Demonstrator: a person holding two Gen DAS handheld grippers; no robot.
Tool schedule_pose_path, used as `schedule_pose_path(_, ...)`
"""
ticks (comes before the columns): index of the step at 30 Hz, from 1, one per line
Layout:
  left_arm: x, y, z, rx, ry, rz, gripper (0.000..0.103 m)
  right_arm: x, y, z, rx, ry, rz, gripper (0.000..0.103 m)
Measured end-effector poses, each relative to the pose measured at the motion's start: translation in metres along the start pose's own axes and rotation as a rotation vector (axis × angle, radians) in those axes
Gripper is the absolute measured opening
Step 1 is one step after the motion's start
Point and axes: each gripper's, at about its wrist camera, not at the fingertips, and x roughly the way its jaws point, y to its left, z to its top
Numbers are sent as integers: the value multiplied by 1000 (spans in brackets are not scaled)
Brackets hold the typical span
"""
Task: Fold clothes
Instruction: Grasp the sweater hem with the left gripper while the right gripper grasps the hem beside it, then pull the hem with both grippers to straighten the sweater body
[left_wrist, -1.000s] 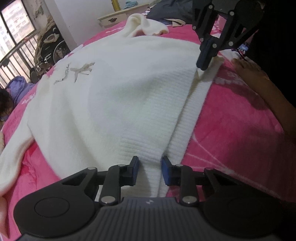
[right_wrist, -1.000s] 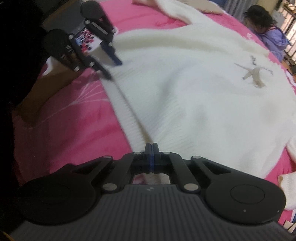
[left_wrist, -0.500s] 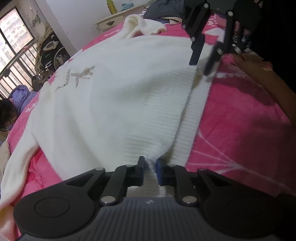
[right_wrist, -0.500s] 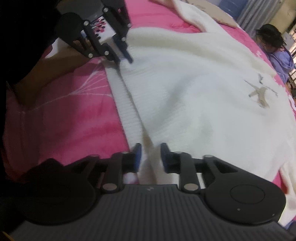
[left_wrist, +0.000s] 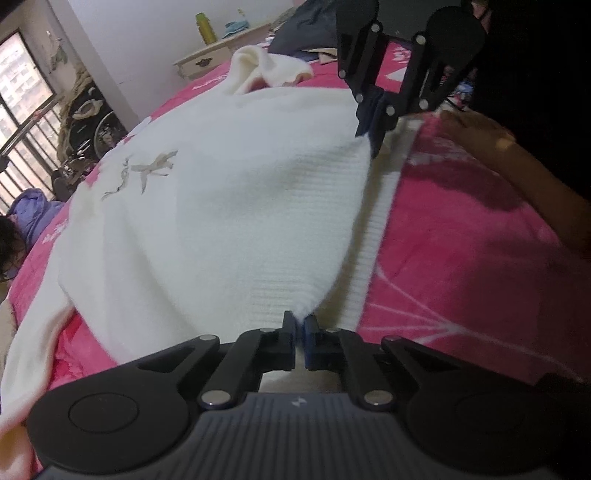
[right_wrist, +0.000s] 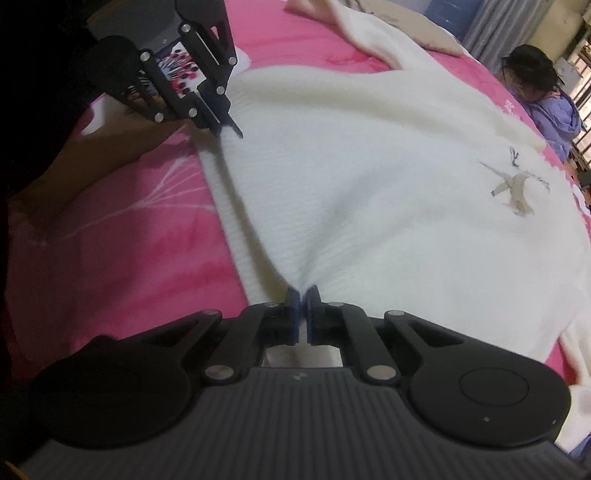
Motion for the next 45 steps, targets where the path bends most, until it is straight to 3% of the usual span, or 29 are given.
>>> schedule_pose_path(12,2,0,-6,36,25,-78,4,6,3,-2,-55,65,59,2)
schedule_pose_path(21,10,0,-9,82,61,-110,4,26,6,-7,-28,92,67,2)
schedule_pose_path(25,8,2,-8,56,76,-119,7,26,1,-10,63,102,88,6)
schedule_pose_path(28,1,3,-8,27,92,-134,23,18,-7,-20,161,128,130,18)
schedule_pose_path(31,-8,4,-11,9,102,-132,23,4,-25,-38,299,158,154,20)
schedule_pose_path(36,-27,19,-12,-22,113,-101,23,-38,-67,-72,512,110,62,20)
schedule_pose_path(39,-30,29,-6,-52,90,-70,23,-40,-65,-79,465,145,-14,20)
schedule_pose_path(45,-6,23,19,-52,36,-54,24,-9,-27,-65,247,167,-19,20)
